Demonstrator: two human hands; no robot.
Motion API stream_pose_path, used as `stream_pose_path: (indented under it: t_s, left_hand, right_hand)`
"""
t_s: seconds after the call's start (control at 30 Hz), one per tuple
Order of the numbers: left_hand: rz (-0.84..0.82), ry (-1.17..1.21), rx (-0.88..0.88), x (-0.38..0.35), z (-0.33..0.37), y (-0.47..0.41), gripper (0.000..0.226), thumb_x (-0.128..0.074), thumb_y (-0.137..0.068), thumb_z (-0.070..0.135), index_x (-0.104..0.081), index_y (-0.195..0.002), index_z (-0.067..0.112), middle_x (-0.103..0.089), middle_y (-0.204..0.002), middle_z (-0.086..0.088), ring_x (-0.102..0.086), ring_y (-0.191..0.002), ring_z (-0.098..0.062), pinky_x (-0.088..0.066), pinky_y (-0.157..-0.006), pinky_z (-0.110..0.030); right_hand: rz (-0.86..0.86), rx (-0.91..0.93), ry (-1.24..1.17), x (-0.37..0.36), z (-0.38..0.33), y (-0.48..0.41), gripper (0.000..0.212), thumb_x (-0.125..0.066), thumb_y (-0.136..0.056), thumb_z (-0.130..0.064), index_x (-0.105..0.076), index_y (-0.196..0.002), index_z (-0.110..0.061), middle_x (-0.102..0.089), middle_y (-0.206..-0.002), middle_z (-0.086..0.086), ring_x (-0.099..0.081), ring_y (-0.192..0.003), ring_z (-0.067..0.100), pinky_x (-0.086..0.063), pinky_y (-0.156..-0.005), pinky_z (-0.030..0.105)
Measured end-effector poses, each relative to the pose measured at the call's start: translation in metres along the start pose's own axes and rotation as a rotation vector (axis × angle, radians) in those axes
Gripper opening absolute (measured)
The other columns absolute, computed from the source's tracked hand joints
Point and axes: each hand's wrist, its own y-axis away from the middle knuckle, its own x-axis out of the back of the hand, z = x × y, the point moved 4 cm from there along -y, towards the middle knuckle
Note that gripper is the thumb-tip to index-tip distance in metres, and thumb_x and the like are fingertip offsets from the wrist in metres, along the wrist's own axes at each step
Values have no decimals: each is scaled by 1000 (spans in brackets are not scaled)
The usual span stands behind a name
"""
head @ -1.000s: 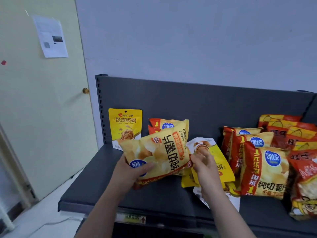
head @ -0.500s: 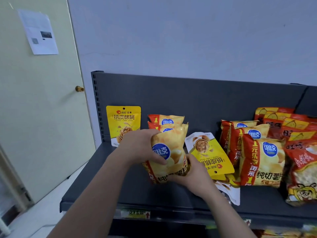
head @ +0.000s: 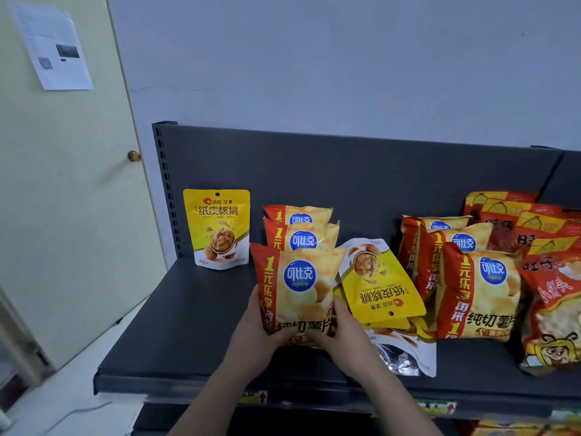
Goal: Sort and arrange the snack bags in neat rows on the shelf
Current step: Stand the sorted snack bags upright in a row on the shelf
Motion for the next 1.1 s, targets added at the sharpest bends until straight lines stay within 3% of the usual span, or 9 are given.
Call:
stream_pose_path:
  t_s: [0.13, 0.27, 0.33, 0.43, 0.53, 0.67, 0.77, 0.93, 1.1]
  left_hand:
    - [15, -8, -12, 1, 4, 2, 88, -82, -74, 33, -22, -135, 52, -54, -115, 31, -55, -106, 5, -43, -80, -11]
    - [154, -87, -80, 7, 19, 7, 91, -83, -68, 43, -27, -138, 52, -51, -133, 19, -49, -124, -5, -47, -102, -39]
    - [346, -223, -133, 12, 37, 15, 97, -83, -69, 44, -29, -148, 27, -43, -142, 4, -40, -131, -12, -39, -105, -34]
    - [550, -312, -400, 5, 75, 30, 61, -79, -77, 27, -51, -128, 11, -52, -124, -6, -48, -115, -16, -39, -92, -14]
    - [341, -315, -545, -33, 103, 31, 25, -65, -88, 22, -60, -112, 16, -55, -106, 8, -54, -95, -5, -46, -82, -17]
    - [13, -334, -361, -98, 99, 13, 46, -56, -97, 24, -45, -141, 19, -52, -132, 5, -48, -118, -10, -39, -99, -22]
    - [-140, -328, -153, -137, 83, -7, 50, -53, -98, 24, -37, -143, 16, -48, -139, -3, -46, -125, -20, -40, -102, -33]
    - [-193, -380, 54, -170, 54, -36, 50, -51, -94, 23, -33, -140, 14, -51, -130, -12, -54, -111, -29, -48, -89, -38]
    - [-82, -382, 135, -171, 55, -50, 21, -47, -96, 14, -49, -116, 8, -57, -113, -14, -56, -95, -27, -43, -72, -31]
  right_hand:
    - [21, -15, 13, 5, -1, -1, 64, -80, -77, -25, -39, -123, -41, -54, -104, -30, -54, -94, -12, -41, -69, 0]
    - [32, 7, 107, 21, -3, 3, 68, -81, -76, -30, -38, -129, -37, -47, -109, -31, -49, -95, -13, -40, -77, 3]
    - [72, 3, 175, 37, -2, 6, 73, -77, -79, -35, -39, -141, -25, -48, -130, -14, -48, -115, 3, -40, -92, 16]
    - [157, -28, 266, 67, 9, 6, 67, -67, -89, -34, -37, -146, -16, -40, -146, 0, -40, -132, 18, -36, -103, 27]
    - [205, -111, 314, 98, 30, 5, 56, -59, -95, -27, -39, -144, -11, -37, -148, 7, -40, -132, 23, -37, -105, 33]
    - [171, -207, 349, 122, 54, 1, 40, -51, -98, -13, -44, -135, -3, -43, -138, 15, -45, -123, 29, -38, -97, 33]
    - [115, -268, 379, 131, 71, -6, 39, -46, -97, -8, -43, -136, -1, -43, -138, 19, -45, -123, 33, -39, -99, 37]
    - [31, -283, 379, 130, 88, -22, 42, -42, -98, -10, -38, -140, -8, -43, -136, 19, -49, -118, 35, -42, -98, 39]
    - [80, -217, 355, 134, 86, -31, 39, -45, -98, -11, -46, -138, -11, -50, -131, 15, -52, -114, 29, -42, -96, 32]
